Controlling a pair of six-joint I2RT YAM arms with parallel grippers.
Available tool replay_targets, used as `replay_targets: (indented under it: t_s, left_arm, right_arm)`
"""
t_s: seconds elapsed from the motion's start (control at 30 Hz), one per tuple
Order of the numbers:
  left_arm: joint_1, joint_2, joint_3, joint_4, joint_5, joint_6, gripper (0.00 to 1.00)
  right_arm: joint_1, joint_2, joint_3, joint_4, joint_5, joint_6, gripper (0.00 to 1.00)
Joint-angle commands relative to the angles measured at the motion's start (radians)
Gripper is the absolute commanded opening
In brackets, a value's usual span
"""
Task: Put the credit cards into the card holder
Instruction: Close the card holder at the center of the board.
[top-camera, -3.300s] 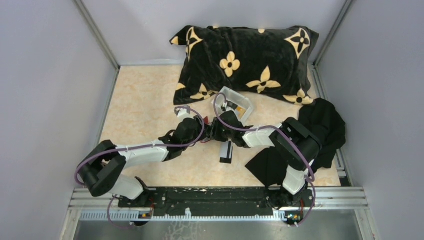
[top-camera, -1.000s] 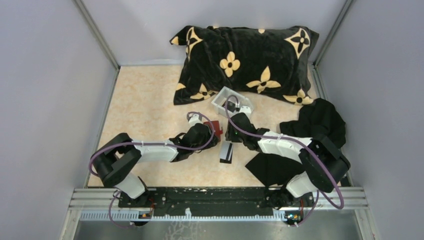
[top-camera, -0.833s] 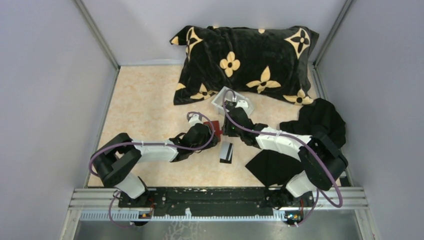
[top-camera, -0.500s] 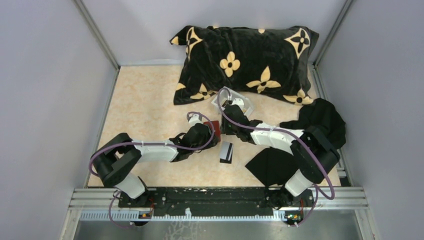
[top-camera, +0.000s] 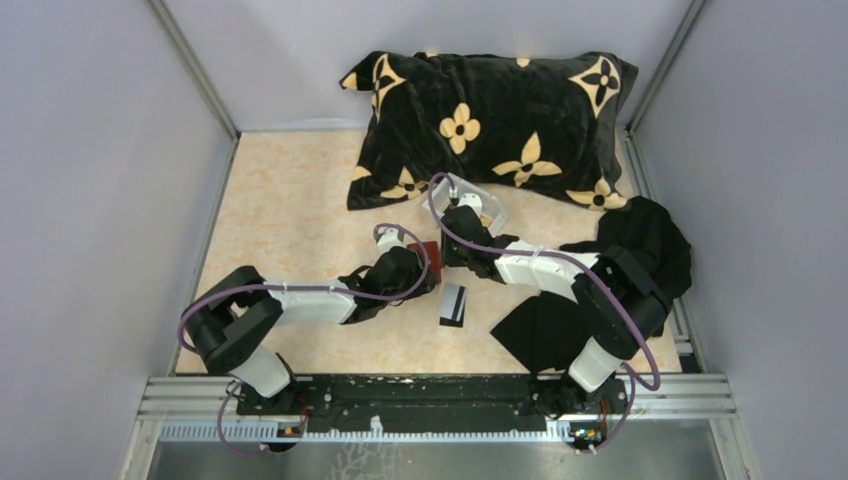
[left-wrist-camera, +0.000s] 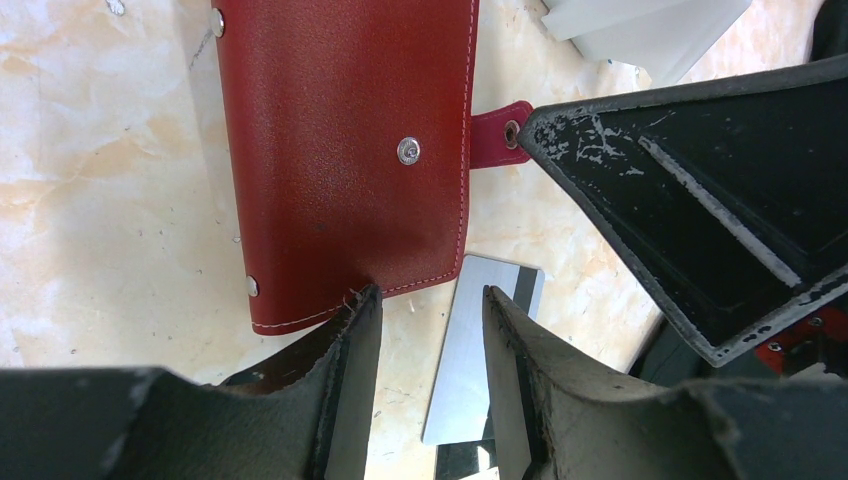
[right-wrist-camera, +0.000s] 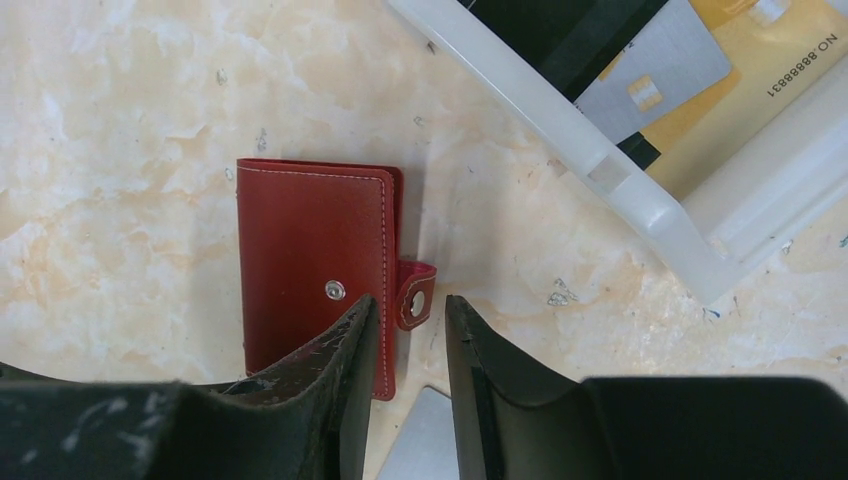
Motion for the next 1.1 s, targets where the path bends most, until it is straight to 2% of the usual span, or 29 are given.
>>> replay_targets:
  t_s: [0.0,0.43,0.93,1.07]
  left_arm:
    - [-0.006,0.015,0.018,-0.006,0.003,0.013,0.48]
    - [-0.008,0.015,0.015,-0.002,0.004,0.011,0.48]
    - [-0.007,0.013,0.011,-0.002,0.006,0.007,0.48]
    - [-0.008,-0.003,0.013,-0.006,-0.003,0.009,0.49]
  right_arm:
    - [-0.004,0.015,0.055,0.018,0.006,-0.016,0.31]
    - [-0.002,0.029,0.062,0.016,-0.004,-0.018,0.28]
    - [0.006,0.029,0.064,0.021,-0.002,-0.023,0.04]
    - [0.011,0.029,0.067,0.019,0.002,-0.029,0.02]
